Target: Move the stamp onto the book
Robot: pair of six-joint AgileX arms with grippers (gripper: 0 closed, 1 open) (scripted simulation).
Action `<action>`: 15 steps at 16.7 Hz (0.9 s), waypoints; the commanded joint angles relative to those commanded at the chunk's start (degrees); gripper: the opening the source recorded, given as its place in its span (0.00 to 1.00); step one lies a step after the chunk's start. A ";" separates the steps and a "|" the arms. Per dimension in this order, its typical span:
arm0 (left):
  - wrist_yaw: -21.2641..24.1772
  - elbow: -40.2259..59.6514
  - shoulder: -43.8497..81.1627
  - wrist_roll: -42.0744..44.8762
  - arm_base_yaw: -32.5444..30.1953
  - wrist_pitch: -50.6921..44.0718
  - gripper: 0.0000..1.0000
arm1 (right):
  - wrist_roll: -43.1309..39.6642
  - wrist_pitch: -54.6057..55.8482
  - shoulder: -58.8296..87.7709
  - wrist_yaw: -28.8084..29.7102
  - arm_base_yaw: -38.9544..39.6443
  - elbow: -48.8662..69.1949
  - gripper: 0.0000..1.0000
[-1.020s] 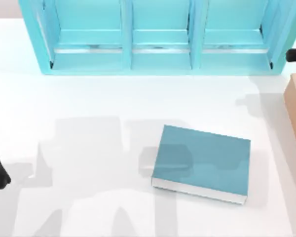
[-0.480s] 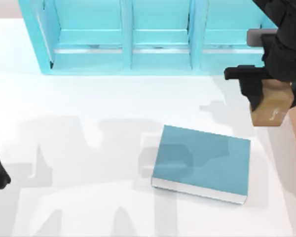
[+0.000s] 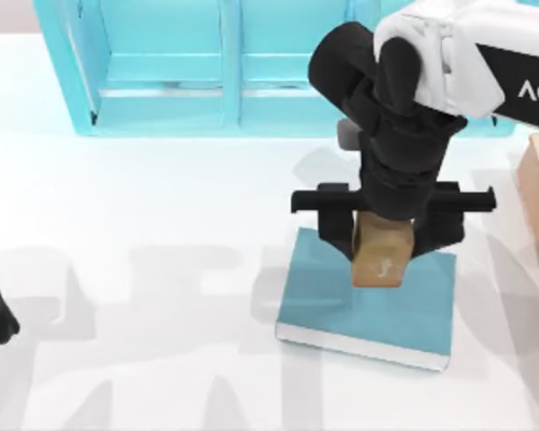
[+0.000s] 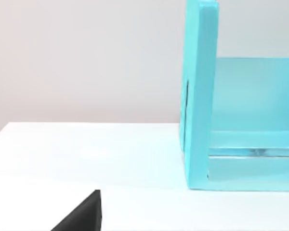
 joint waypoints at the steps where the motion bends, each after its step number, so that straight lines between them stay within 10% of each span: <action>1: 0.00 0.00 0.00 0.00 0.00 0.00 1.00 | 0.00 0.00 0.00 0.00 0.00 0.00 0.00; 10: 0.00 0.00 0.00 0.00 0.00 0.00 1.00 | -0.02 -1.07 -0.16 0.00 -0.01 0.91 0.00; 15: 0.00 0.00 0.00 0.00 0.00 0.00 1.00 | -0.02 -1.07 -0.16 0.00 -0.01 0.91 0.38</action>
